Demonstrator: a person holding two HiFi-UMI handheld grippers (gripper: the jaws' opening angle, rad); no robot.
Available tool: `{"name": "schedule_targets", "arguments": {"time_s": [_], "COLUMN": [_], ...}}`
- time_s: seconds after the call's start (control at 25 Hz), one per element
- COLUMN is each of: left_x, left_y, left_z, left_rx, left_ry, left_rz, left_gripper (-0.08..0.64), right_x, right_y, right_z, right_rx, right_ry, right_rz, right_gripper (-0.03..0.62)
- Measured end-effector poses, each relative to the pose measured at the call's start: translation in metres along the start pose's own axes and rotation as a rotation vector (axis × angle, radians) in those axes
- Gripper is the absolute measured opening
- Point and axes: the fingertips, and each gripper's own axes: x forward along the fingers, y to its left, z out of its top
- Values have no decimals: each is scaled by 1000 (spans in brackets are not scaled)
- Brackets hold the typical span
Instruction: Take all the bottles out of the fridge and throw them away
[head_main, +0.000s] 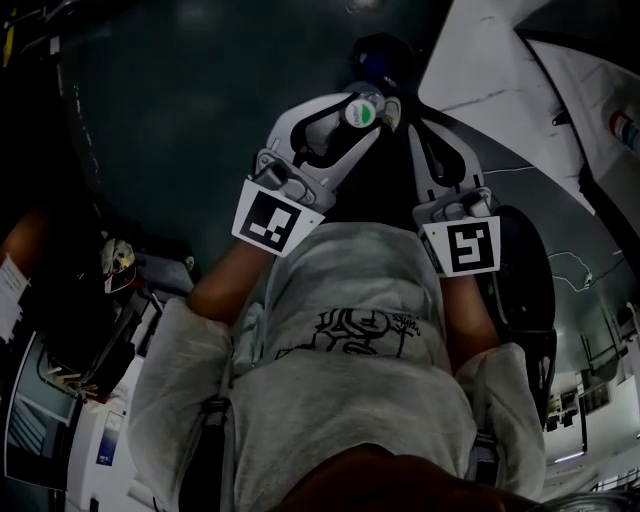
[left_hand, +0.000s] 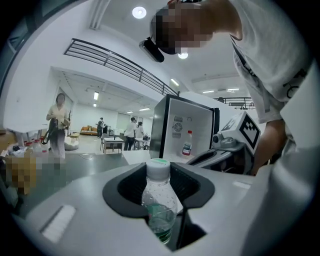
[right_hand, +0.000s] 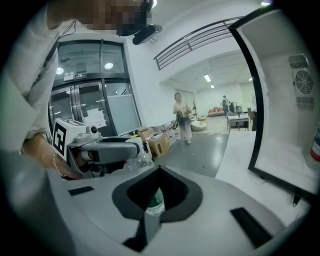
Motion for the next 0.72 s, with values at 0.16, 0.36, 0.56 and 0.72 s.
{"name": "schedule_targets", "arguments": {"time_s": [0.16, 0.36, 0.56, 0.72], "left_x": [5, 12, 20, 26], "left_y": [1, 1, 0, 3], "left_z": [-20, -41, -62, -78], "left_rx": [-10, -21, -24, -31], "left_ry": [20, 29, 40, 57], "left_rz": [3, -10, -19, -18], "left_gripper": [150, 150, 150, 150], "right_x": [6, 14, 22, 29], "right_y": [-3, -4, -12, -18], "right_z": [-21, -42, -60, -75], "right_rx": [17, -3, 28, 18], "right_ry": [26, 31, 35, 44], "right_rz": [-1, 17, 9, 12], "right_gripper": [8, 8, 8, 8]}}
